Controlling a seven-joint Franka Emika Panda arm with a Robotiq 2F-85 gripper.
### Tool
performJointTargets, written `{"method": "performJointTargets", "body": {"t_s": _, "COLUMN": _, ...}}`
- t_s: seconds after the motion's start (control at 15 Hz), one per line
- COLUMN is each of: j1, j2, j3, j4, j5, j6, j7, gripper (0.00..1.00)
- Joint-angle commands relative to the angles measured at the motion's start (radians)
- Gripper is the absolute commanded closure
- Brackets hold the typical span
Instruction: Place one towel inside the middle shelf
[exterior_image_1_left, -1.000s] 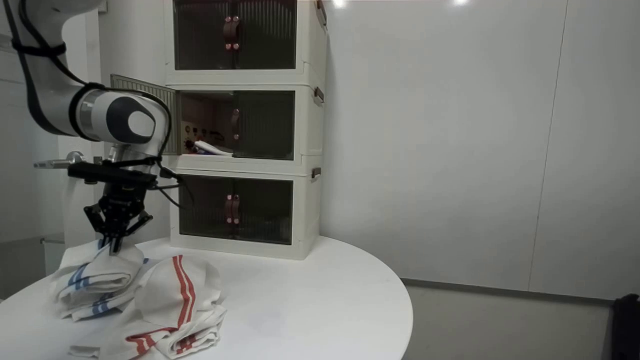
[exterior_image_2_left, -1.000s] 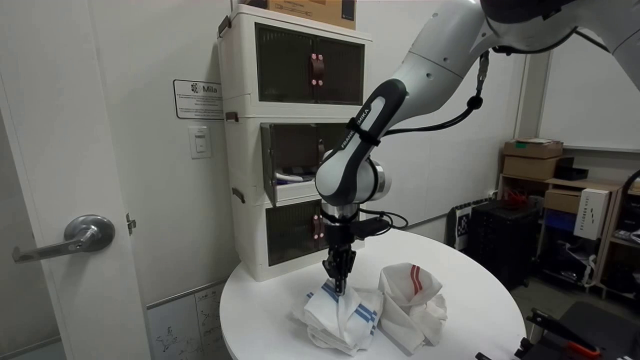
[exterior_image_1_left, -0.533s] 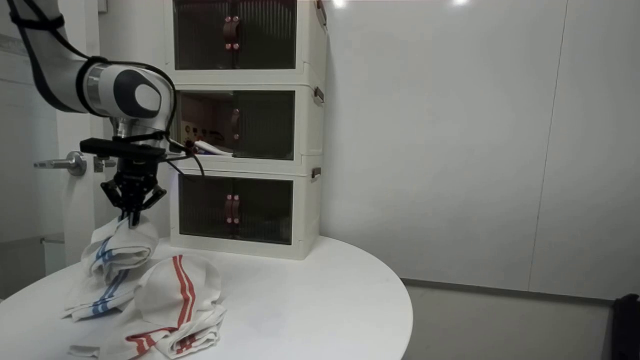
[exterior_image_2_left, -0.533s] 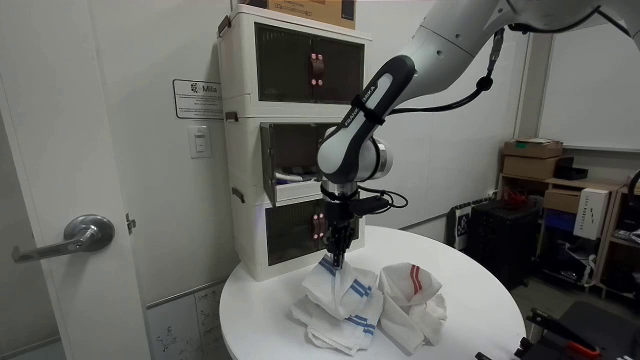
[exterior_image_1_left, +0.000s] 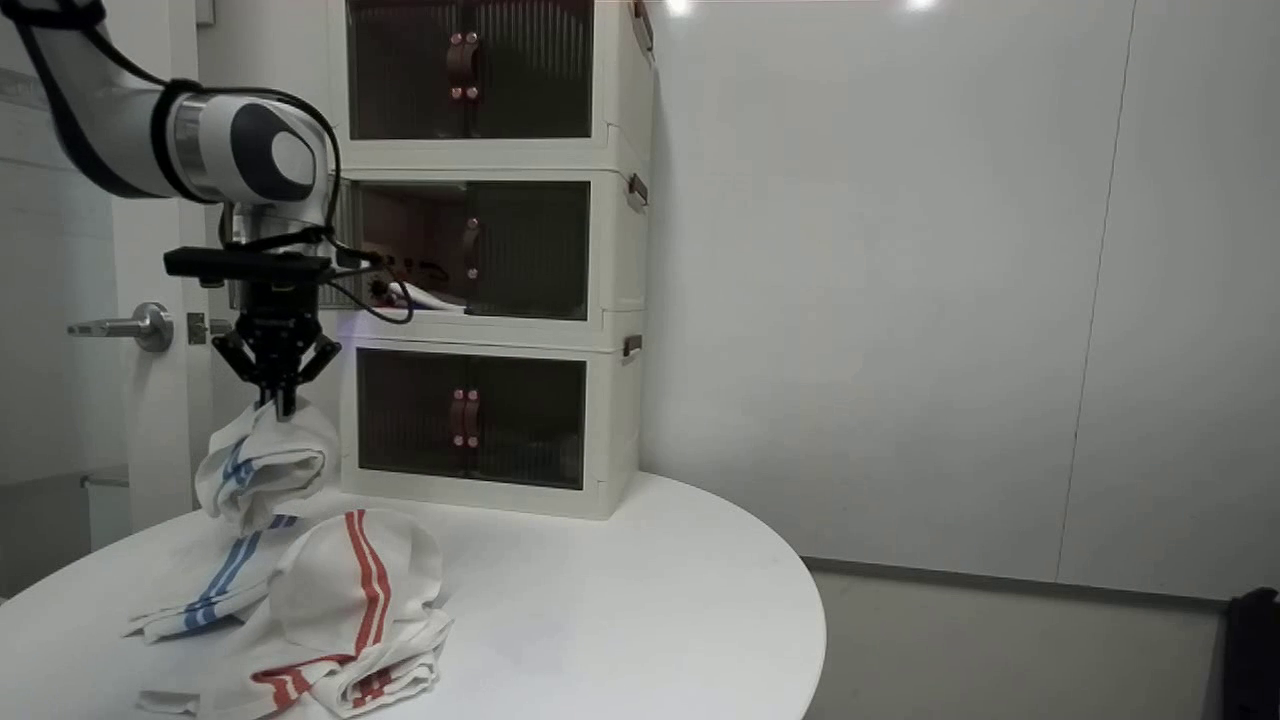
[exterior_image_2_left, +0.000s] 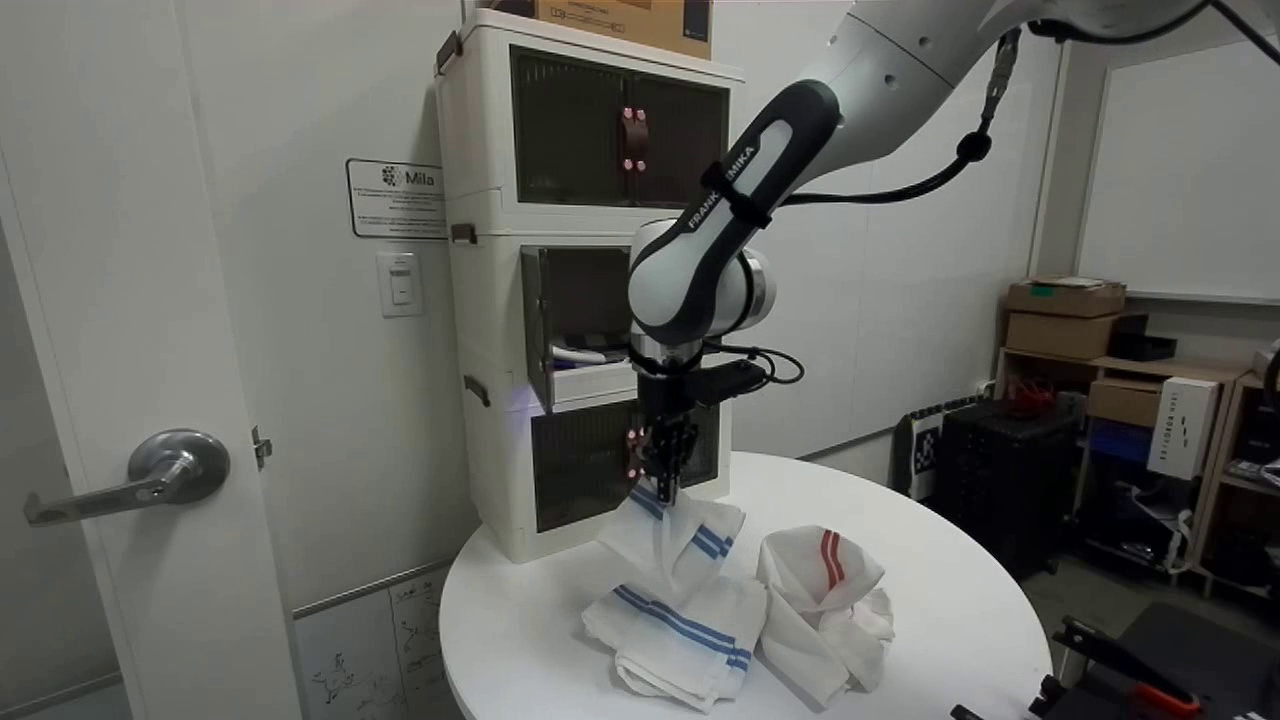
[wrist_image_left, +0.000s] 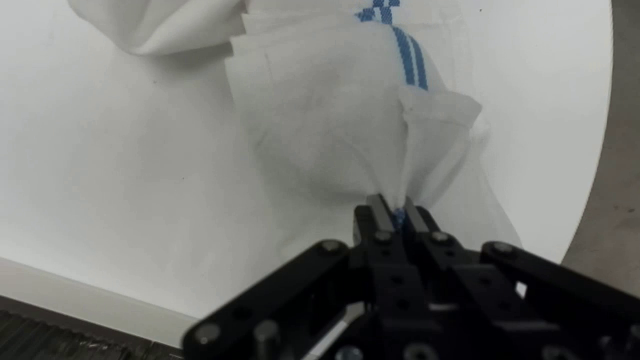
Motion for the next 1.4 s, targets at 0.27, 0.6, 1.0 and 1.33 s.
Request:
{"method": "performJointTargets", "body": {"t_s": 0.27, "j1": 0.067, "j2": -0.051, "j3": -0.044, "j4": 0.093, "j5": -0.121, "j6": -0.042, "j7": 0.116, "gripper": 0.98}}
{"method": "performJointTargets", "body": {"t_s": 0.6, "j1": 0.073, "j2": -0.096, "j3": -0.069, "j4": 0.092, "j5": -0.146, "j6": 0.071, "j7": 0.226, "gripper": 0.98}}
{"method": "performJointTargets", "body": {"t_s": 1.0, "j1": 0.097, "j2": -0.132, "j3": -0.131, "j4": 0.077, "j5": -0.226, "j6": 0.255, "j7": 0.385, "gripper": 0.98}}
{"method": "performJointTargets", "body": {"t_s": 1.33, "j1": 0.165, "j2": -0.155, "j3": -0.221, "j4": 0.091, "j5": -0.415, "j6": 0.378, "j7": 0.6, "gripper": 0.98}}
